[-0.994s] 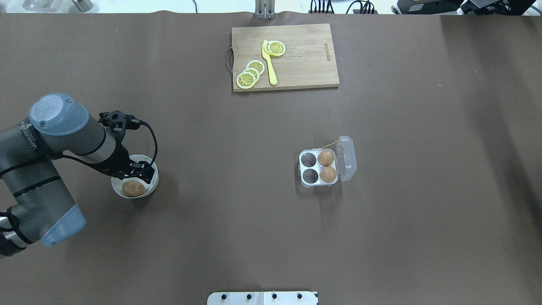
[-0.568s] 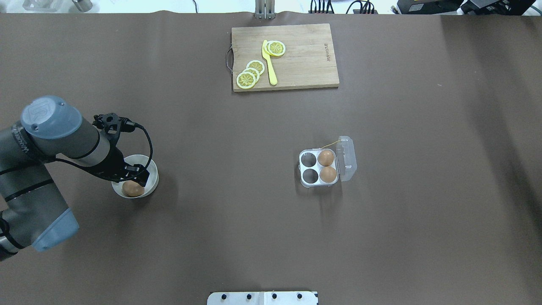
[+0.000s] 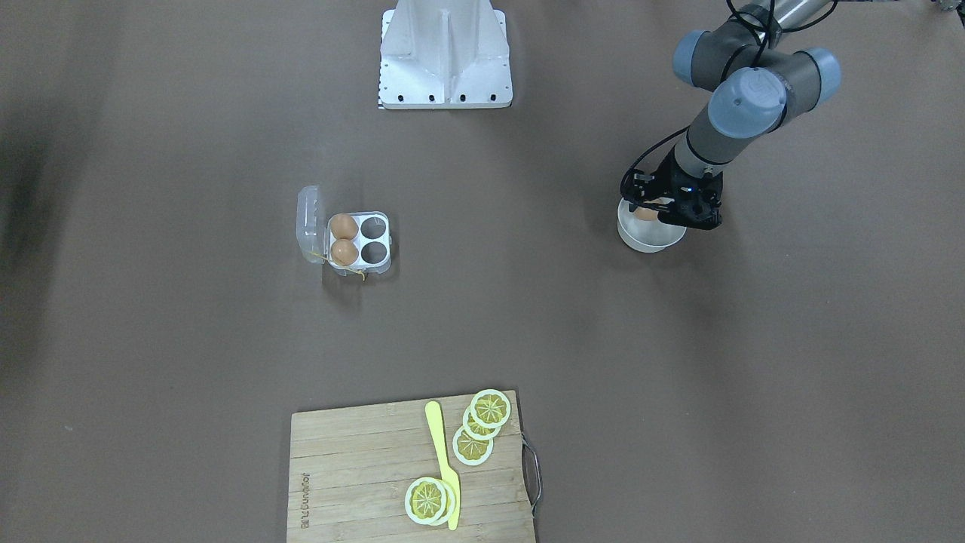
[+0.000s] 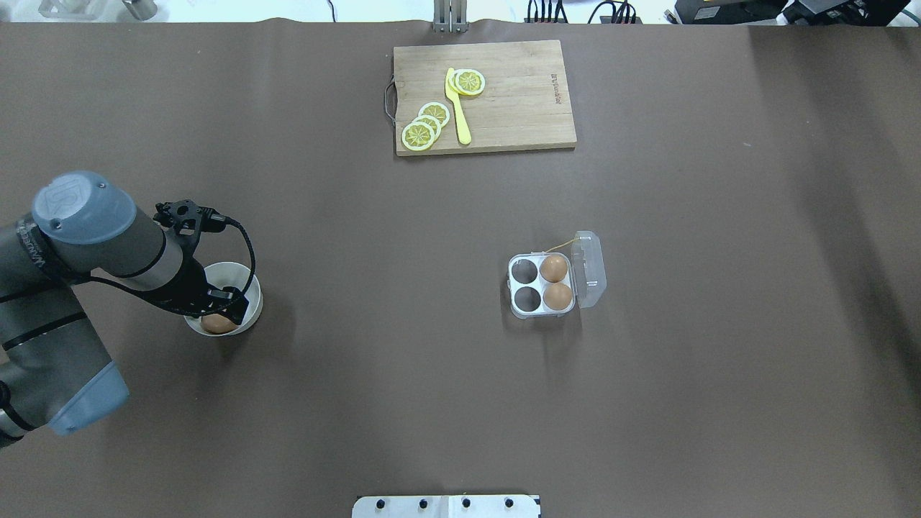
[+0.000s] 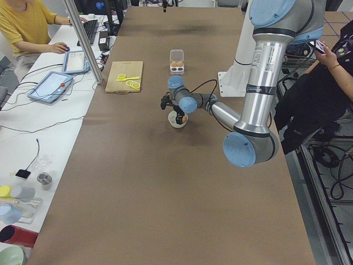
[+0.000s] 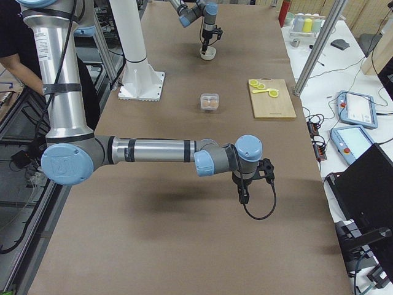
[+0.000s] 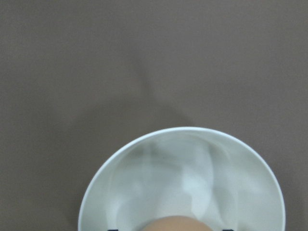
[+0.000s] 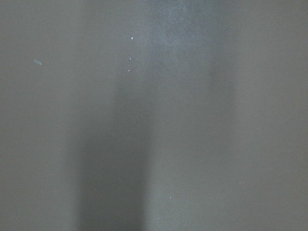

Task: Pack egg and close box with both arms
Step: 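Close the left gripper on the brown egg inside the bowl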

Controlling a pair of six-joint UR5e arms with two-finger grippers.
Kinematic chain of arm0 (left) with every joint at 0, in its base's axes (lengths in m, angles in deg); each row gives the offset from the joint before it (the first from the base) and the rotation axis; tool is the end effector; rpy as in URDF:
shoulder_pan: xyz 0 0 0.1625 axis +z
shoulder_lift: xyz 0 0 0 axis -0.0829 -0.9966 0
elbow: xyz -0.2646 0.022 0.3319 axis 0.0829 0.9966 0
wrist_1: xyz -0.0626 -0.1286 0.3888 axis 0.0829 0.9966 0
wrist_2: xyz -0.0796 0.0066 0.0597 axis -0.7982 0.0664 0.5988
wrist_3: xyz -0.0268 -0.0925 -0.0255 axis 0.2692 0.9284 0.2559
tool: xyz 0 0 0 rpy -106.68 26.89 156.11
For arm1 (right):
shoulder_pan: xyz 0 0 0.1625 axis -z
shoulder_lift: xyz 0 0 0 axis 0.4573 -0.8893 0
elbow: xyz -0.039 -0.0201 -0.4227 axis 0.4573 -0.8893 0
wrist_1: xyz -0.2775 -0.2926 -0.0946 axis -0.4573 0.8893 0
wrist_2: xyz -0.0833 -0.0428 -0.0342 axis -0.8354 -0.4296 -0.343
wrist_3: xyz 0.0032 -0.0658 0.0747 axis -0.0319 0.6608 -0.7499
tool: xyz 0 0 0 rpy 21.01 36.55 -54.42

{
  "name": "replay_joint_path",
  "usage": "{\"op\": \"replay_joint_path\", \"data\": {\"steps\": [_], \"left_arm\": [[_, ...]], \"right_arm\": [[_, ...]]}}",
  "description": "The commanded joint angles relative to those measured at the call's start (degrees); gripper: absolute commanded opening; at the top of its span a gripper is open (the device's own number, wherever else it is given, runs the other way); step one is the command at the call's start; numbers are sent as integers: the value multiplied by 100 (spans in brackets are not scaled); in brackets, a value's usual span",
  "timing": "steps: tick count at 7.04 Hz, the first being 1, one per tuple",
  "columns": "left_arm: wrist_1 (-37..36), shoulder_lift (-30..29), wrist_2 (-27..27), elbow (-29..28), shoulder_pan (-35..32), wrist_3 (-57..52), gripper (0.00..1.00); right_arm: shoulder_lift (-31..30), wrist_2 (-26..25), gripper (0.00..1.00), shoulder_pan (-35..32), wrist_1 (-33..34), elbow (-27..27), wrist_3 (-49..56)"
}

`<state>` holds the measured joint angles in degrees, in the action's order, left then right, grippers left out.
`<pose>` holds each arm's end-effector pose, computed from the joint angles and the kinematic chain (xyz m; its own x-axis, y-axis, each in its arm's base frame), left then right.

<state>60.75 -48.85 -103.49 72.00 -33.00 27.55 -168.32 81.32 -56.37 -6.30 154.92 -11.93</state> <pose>0.3983 -0.4102 0.4301 0.6449 0.1691 -0.7453 -0.1857 0.9807 0.0618 0.0021 -0.5516 0.6286 0.7017 -0.1243 0.7016 0.0295 0.9889 0.1457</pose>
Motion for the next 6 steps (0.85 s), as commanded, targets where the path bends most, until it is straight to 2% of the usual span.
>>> {"op": "replay_joint_path", "data": {"steps": [1,6], "left_arm": [[0,-9,-4,-16,23,4,66],[0,-18,5,-34,128,13,62]], "right_arm": [[5,0,100,0,0,0,0],[5,0,100,0,0,0,0]]}}
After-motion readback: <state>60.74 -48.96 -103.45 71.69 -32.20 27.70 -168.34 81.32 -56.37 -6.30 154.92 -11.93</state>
